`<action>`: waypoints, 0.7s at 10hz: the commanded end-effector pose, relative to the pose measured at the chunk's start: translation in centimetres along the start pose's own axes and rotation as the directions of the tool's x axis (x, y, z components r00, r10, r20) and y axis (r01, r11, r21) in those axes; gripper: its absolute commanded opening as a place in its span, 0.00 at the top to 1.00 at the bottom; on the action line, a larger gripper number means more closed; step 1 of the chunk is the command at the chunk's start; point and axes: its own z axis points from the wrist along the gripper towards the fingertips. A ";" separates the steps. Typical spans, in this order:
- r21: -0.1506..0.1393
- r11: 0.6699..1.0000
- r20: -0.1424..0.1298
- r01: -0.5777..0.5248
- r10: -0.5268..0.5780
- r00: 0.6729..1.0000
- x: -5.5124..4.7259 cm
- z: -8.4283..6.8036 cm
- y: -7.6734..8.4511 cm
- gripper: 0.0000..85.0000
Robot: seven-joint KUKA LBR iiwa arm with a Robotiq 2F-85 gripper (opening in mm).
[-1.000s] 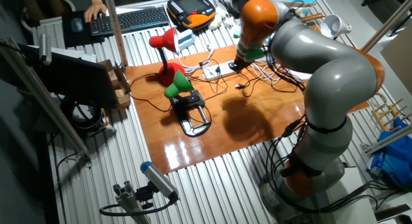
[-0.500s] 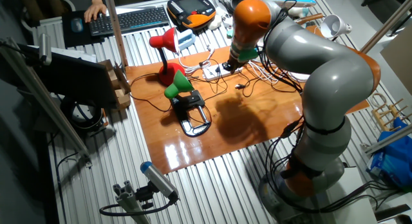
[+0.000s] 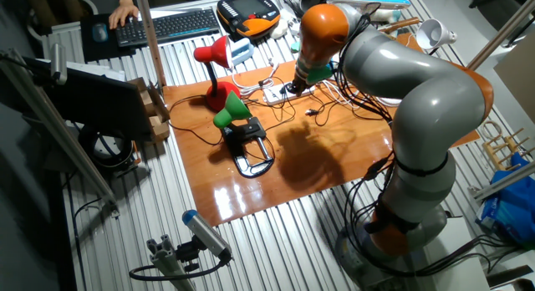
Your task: Plug in the power cord of the desk lamp, turn on the socket, and light up the desk lamp
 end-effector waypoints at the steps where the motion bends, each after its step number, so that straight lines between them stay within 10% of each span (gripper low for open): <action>1: -0.003 1.000 0.003 -0.005 0.005 1.000 -0.1 0.1 0.2 1.00; 7: -0.010 1.000 0.029 0.027 -0.026 0.999 -1.0 0.2 -0.3 1.00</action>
